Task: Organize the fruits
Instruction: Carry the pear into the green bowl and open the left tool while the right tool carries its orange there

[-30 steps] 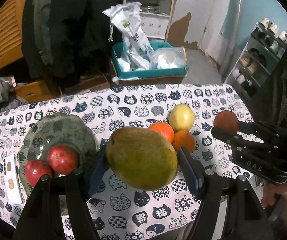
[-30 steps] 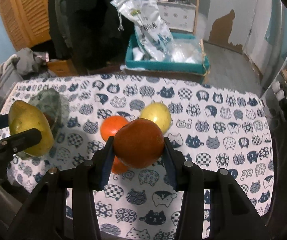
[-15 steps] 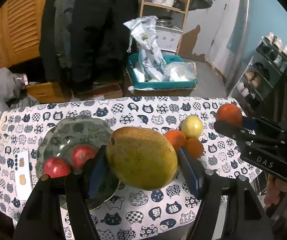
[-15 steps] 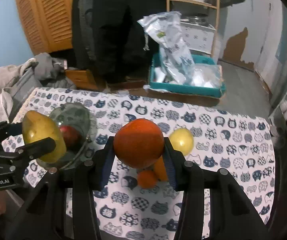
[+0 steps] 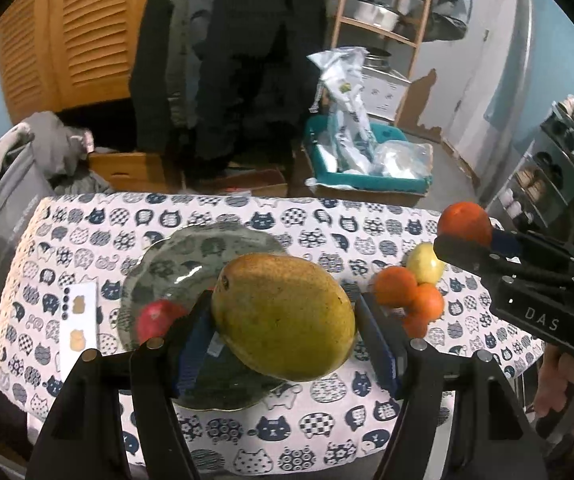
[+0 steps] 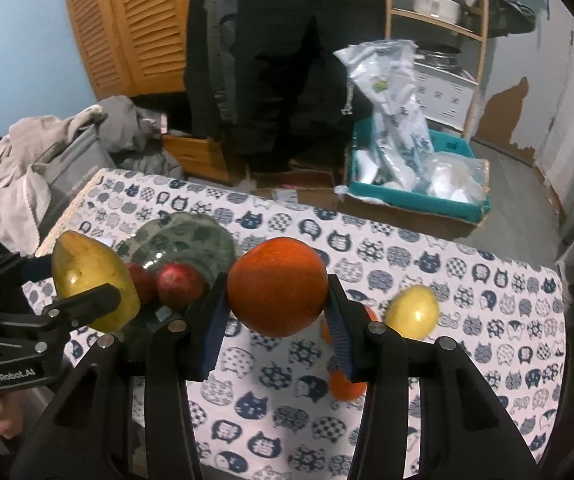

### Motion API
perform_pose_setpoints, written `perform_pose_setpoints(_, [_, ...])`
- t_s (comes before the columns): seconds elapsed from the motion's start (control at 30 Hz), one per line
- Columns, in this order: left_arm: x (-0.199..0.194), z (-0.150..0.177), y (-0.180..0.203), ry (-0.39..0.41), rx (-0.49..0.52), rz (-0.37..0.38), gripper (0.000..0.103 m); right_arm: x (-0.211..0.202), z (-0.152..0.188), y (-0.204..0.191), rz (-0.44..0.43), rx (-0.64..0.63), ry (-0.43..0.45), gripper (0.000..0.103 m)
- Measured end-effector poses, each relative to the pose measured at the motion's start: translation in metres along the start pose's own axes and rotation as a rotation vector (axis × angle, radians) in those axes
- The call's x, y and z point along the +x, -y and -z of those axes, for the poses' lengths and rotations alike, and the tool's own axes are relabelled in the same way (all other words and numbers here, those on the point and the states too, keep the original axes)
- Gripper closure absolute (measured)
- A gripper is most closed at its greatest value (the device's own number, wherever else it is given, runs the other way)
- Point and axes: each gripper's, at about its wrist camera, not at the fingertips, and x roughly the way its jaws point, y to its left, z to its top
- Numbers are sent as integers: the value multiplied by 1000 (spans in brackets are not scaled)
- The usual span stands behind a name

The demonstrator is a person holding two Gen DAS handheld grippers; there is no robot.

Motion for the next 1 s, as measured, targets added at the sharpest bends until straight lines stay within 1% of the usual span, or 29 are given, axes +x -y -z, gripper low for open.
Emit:
perform_pose_setpoints(0.27, [5,7,-33,-19,-54,-35,31,20,-10,-31,-45,-34,-28,58])
perform_pose_setpoints(0.43, [14,15,-49,-43,-77,-60,31,39,-12,-50,-69,-55,-63,58])
perform_pose_setpoints(0.77, [55,38,-76,-149,-118,-94,31,85,-3,-67,-115,-50,-164,58])
perform_pose_setpoints(0.9, [71,47,-84,-198,-145,-82,31,103,4,-71,-129,-39,-211,58])
perform_pose_setpoints(1.0, [80,52,-86,-224,-148,-88,31,114,8,-74,-138,-31,-240,58])
